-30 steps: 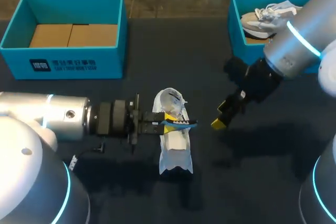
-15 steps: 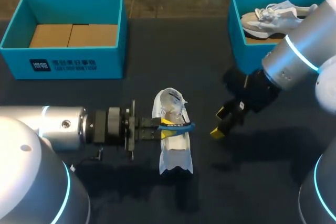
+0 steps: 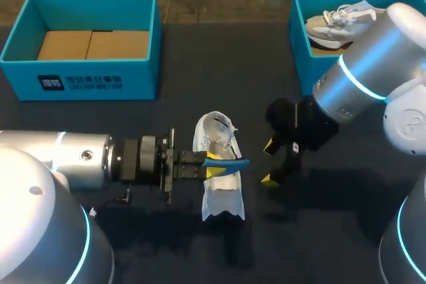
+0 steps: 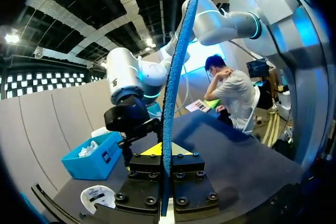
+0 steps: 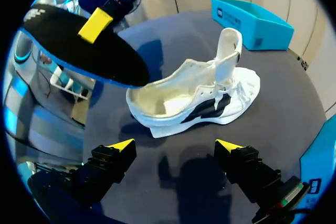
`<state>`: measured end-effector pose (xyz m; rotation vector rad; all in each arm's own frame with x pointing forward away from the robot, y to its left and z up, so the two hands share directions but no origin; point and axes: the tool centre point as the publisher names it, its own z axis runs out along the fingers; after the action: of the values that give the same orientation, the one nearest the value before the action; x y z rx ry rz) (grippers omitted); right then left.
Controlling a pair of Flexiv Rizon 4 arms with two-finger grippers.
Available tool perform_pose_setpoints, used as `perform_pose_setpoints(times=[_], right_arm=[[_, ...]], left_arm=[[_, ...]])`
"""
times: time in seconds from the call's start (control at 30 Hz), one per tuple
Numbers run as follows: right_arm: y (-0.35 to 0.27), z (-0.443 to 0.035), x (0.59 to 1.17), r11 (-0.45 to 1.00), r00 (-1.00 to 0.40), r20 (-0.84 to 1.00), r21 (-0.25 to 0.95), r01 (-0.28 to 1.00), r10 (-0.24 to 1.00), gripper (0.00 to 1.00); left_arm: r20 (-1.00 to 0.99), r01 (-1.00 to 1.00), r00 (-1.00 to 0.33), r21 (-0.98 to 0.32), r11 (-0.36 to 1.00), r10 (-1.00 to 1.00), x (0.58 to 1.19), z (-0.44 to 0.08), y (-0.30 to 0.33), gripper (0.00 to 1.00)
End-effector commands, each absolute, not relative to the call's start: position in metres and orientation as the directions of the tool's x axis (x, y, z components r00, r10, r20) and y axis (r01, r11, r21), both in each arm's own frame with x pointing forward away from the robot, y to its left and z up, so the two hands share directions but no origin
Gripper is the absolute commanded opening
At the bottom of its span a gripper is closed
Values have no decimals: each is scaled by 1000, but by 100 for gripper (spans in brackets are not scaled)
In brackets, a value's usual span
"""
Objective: Take the shoe out of the shoebox, open the shoe tongue, remove and reinsert the insole, then place the shoe into the shoebox
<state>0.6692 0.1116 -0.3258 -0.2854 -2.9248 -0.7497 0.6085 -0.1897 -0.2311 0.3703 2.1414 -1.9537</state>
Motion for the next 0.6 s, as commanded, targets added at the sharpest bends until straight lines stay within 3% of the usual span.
perform_pose_setpoints(times=[0.03, 0.6], right_arm=[[133, -326, 675, 899, -980, 135, 395, 188, 146, 100], [144, -343, 670, 922, -992, 54, 366, 126, 114, 100]], left_arm=[[-327, 329, -944, -942, 71, 40, 610, -240, -190, 0], [-391, 392, -920, -920, 13, 32, 598, -248, -181, 0]])
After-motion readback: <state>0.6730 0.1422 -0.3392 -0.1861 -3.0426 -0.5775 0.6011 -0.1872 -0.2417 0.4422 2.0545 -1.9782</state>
